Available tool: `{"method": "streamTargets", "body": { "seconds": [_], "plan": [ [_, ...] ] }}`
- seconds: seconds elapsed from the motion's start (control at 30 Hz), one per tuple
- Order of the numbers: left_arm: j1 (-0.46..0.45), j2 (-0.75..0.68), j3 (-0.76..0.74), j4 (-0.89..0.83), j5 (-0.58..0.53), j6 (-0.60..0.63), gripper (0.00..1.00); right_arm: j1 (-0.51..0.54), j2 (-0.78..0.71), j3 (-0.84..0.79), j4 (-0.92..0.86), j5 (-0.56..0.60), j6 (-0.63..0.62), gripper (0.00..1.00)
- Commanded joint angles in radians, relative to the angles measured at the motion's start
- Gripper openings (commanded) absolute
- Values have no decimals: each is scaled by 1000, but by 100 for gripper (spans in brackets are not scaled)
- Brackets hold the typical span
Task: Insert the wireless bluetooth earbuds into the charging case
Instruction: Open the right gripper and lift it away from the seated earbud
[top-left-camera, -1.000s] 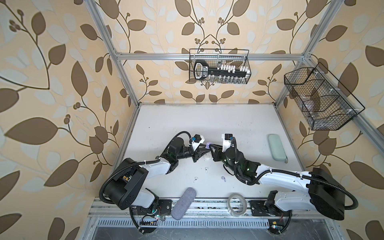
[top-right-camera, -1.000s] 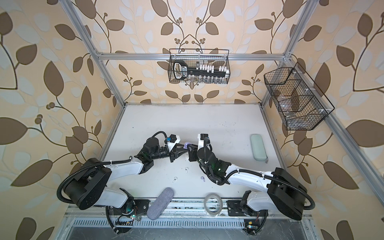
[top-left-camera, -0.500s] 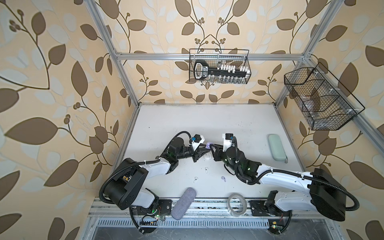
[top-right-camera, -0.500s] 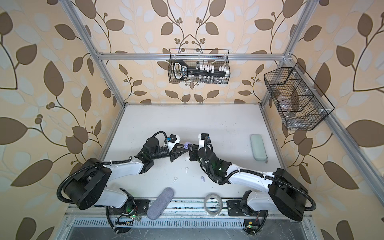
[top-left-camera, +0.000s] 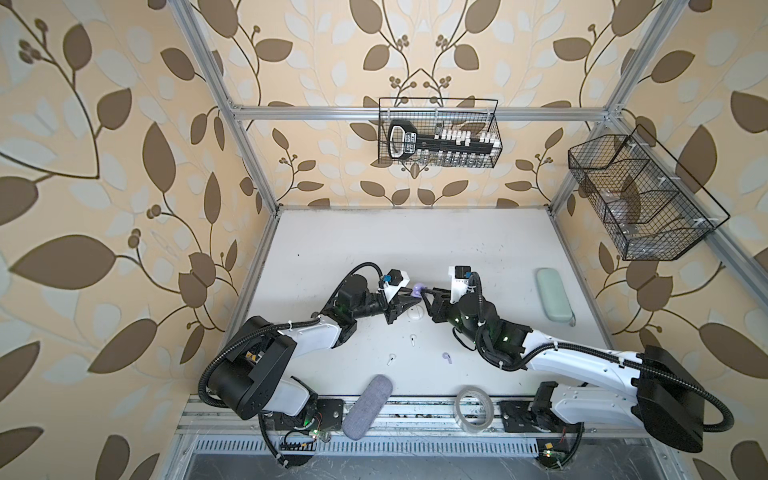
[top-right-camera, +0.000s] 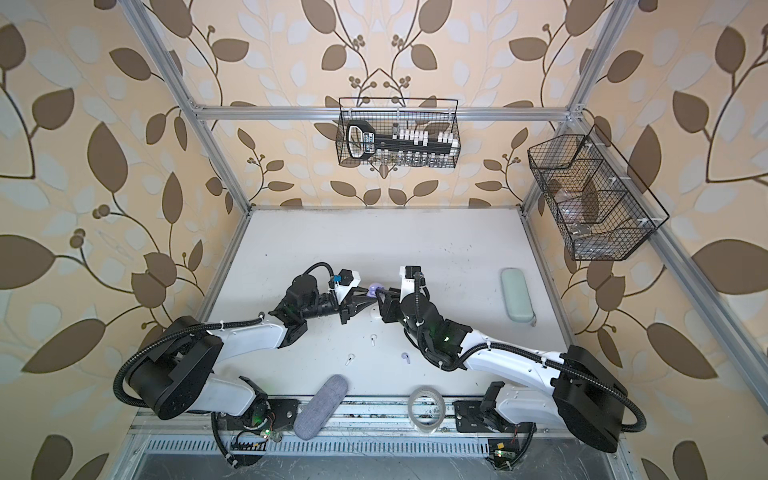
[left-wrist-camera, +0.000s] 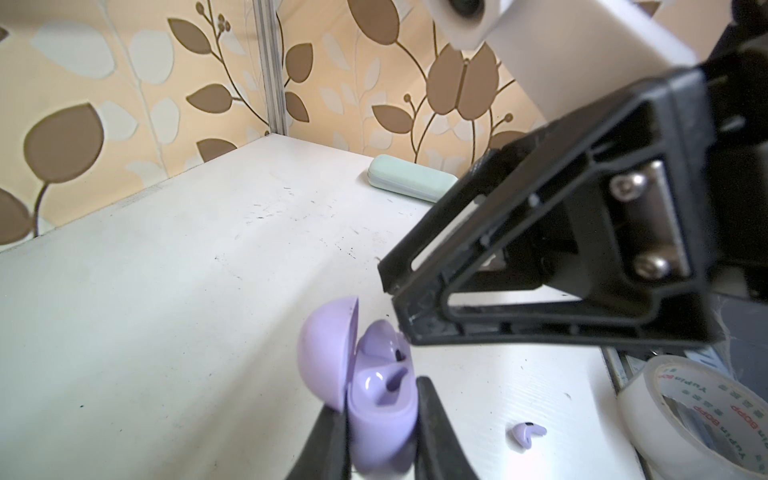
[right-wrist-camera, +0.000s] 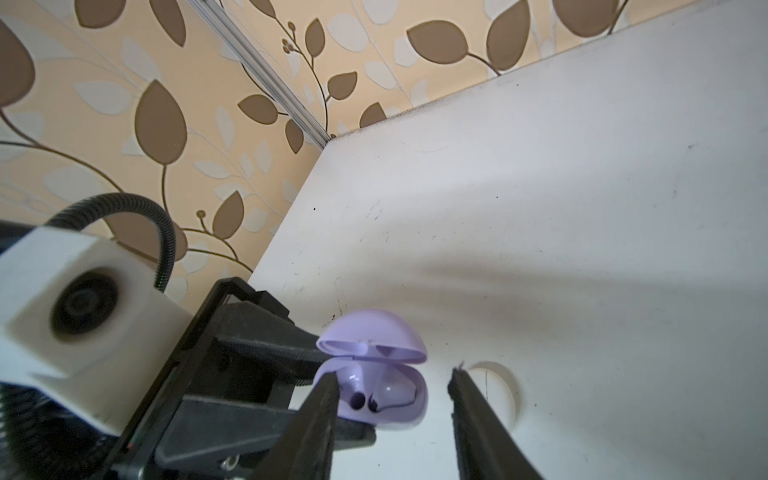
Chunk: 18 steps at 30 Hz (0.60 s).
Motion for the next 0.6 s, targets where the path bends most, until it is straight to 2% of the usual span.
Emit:
{"method": "streamTargets", "body": {
  "seconds": [0.0, 0.13, 0.37, 0.57],
  "plan": [
    [11, -24, 12, 43, 16, 26, 0, -5, -27, 3, -47, -6, -7, 50],
    [11, -27, 6, 39, 15, 44, 0, -8, -42, 8, -98, -4, -12, 55],
    [11, -29, -4, 31, 20, 86, 0, -20, -56, 36, -237, -16, -22, 55],
    [10, -28, -12, 31, 30, 118, 0, -24, -71, 42, -348, -24, -32, 61]
  ]
}}
